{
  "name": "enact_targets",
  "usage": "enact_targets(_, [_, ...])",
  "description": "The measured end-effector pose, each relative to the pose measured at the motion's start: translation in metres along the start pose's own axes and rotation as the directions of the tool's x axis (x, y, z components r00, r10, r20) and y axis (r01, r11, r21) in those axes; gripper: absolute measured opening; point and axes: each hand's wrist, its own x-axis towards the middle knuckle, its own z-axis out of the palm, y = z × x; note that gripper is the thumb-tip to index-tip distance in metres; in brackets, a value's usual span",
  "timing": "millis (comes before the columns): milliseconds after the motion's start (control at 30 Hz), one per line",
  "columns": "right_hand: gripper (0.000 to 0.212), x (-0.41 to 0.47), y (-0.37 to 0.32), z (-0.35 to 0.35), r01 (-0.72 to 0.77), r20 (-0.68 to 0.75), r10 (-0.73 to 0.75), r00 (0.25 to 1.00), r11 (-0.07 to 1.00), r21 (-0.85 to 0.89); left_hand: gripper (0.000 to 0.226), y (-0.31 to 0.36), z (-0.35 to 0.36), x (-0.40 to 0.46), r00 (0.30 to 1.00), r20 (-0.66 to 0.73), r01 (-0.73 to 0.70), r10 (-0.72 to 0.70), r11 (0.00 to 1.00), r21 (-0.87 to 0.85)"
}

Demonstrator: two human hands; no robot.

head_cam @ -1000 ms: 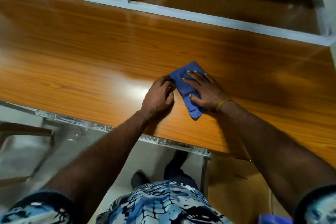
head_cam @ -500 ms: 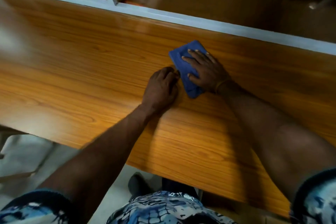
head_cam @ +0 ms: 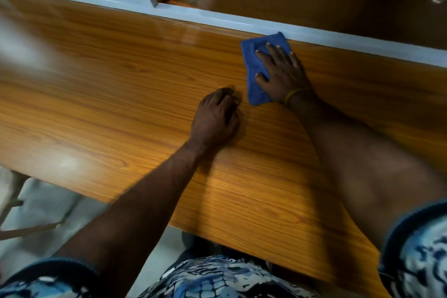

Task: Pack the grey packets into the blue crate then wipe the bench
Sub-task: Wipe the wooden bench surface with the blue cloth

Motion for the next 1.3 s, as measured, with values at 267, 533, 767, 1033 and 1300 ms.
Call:
enact_targets(267, [0.067,-0.055,-0.041,0.009,-0.326,-0.080,0.334,0.939,0.941,0.093,0.041,-0.006,-0.005,-0.004,0.998,0.054,-0.016,0.021,0.996,-0.087])
enact_targets(533, [0.067,-0.140,-0.104,0.025,-0.565,-0.073,0.578,0.813,0.813,0.140,0.031,-0.015,-0.015,-0.041,0.996,0.045,-0.064,0.077,0.965,-0.253])
enact_targets(767, [0.067,-0.218,-0.147,0.032,-0.625,-0.143,0.634,0.760,0.773,0.107,0.032,-0.024,-0.025,-0.084,0.966,0.110,-0.199,0.234,0.944,-0.263])
enact_targets(1033, [0.069,-0.302,-0.149,0.044,-0.496,-0.089,0.499,0.862,0.866,0.063,0.028,-0.024,-0.028,-0.113,0.902,0.142,-0.349,0.408,0.883,-0.314])
enact_targets(1300, [0.068,-0.335,-0.123,0.033,-0.362,0.015,0.362,0.932,0.932,0.016,0.030,-0.019,-0.020,-0.112,0.843,0.211,-0.418,0.494,0.850,-0.320])
